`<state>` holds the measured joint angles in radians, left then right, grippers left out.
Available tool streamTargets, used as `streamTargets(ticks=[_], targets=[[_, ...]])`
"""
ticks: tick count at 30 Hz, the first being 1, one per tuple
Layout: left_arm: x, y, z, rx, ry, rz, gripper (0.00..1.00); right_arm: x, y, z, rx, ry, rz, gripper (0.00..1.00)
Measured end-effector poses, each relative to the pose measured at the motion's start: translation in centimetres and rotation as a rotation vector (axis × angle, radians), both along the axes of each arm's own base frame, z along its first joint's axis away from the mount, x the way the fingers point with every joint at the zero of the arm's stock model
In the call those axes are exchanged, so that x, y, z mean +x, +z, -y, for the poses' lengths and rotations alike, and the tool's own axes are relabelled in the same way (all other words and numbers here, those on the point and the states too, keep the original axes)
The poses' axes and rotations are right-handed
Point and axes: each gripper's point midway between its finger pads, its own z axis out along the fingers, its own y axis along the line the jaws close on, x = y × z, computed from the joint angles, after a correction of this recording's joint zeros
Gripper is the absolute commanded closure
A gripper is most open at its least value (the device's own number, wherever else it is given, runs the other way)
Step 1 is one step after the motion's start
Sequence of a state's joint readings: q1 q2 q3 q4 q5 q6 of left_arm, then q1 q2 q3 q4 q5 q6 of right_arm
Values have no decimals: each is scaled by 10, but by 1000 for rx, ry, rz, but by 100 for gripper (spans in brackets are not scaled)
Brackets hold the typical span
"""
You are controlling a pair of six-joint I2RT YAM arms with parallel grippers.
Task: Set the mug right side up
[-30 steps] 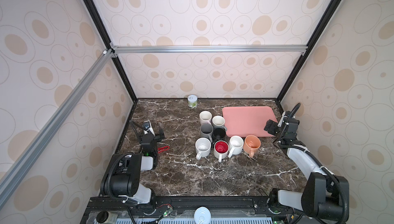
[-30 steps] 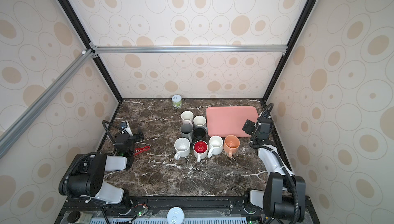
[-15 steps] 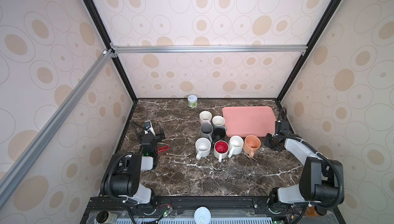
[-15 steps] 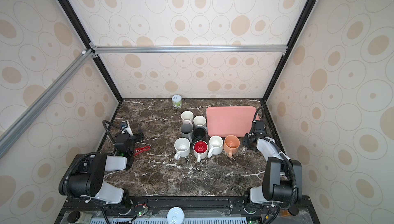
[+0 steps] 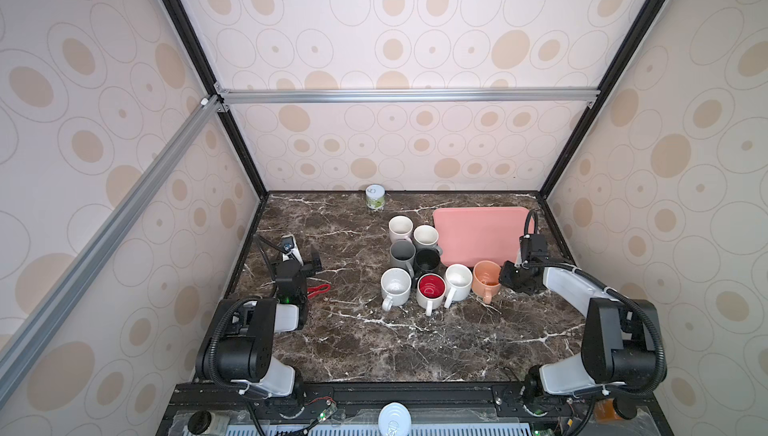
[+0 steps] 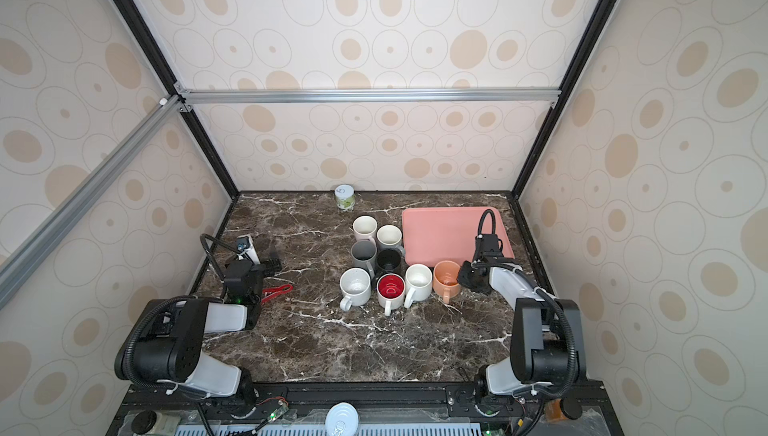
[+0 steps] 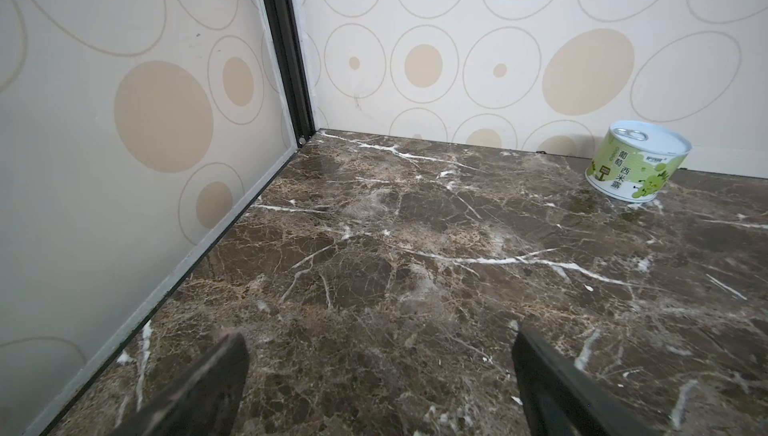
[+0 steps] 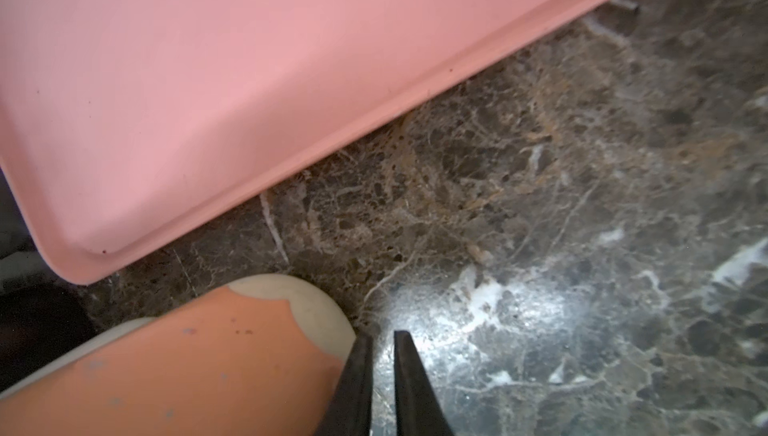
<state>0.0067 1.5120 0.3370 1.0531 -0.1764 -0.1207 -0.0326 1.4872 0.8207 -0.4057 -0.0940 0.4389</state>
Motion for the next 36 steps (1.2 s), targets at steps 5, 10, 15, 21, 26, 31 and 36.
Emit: streamTargets(ticks=[5,10,15,21,26,31,36], targets=[[0,-1,0,0,-1,-2,0,0,-3,-5,10,11,-8,86],[0,-1,1,0,-3,-3,0,2,-2,-8,21,17,2,87],[0,-1,1,1,-5,-4,0,5,0,-10,25,31,15,84],[0,-1,2,3,-11,-5,0,7,17,2,-9,31,72,81],[1,-2,2,3,-12,-6,0,17,47,21,-55,41,182,60],[1,-3,2,2,-15,-9,0,38,59,13,-96,192,341,34],[1,-3,2,3,-15,-9,0,37,60,2,-137,330,539,20]])
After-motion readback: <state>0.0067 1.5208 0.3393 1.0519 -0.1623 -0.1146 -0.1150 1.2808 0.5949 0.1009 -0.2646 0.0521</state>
